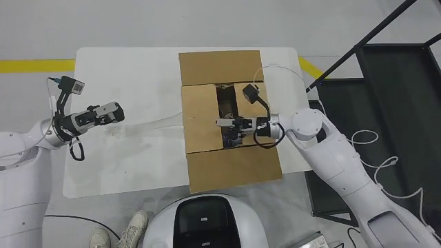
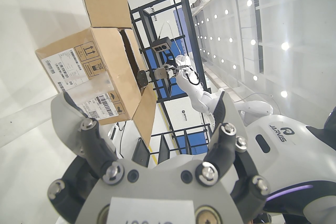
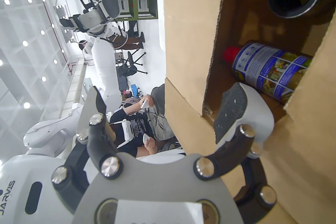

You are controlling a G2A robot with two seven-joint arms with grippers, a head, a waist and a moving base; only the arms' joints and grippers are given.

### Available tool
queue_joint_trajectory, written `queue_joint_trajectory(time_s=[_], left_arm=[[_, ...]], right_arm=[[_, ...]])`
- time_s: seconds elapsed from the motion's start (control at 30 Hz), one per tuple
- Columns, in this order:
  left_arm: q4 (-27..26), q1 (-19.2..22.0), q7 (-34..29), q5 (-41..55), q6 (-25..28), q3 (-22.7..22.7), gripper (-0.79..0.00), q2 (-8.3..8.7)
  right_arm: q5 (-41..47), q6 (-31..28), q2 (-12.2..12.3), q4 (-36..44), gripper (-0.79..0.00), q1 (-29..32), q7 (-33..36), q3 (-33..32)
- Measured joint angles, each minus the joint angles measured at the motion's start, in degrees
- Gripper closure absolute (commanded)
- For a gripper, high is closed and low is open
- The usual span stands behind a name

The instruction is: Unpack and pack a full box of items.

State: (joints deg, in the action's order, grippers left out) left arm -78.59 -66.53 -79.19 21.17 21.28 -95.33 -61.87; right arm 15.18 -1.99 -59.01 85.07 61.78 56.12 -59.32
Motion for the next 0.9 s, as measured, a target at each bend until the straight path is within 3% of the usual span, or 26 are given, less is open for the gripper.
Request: queue_joint_trajectory(time_s=[0.2,0.33,0.63,0.77,0.9], left_arm=[[0.0,0.0,0.0,0.0,0.0,0.0,-0.785,0.00],[0.0,0.0,0.0,0.0,0.0,0.0,-0.785,0.00],[-0.2,-0.1,0.3,0.0,-0.2,0.0,-0.785,0.00],[-2.4,-1.4,6.1,2.3,-3.4,-1.0,-0.785,0.08],[-4.2,-3.0,6.7,5.7,-5.8,-1.7,-0.785,0.29]], right_arm=[[-0.4,0.3,-1.3,-3.3,-0.785,-3.2,0.9,4.3],[2.5,-2.4,-1.9,-3.5,-0.785,-4.2,4.9,5.6],[6.9,-7.3,-2.5,3.0,-0.785,-4.6,7.7,6.2],[7.3,-8.2,-4.0,3.8,-0.785,-7.1,6.4,10.2],[10.2,-8.8,-6.3,0.8,-0.785,-11.0,6.8,15.2]])
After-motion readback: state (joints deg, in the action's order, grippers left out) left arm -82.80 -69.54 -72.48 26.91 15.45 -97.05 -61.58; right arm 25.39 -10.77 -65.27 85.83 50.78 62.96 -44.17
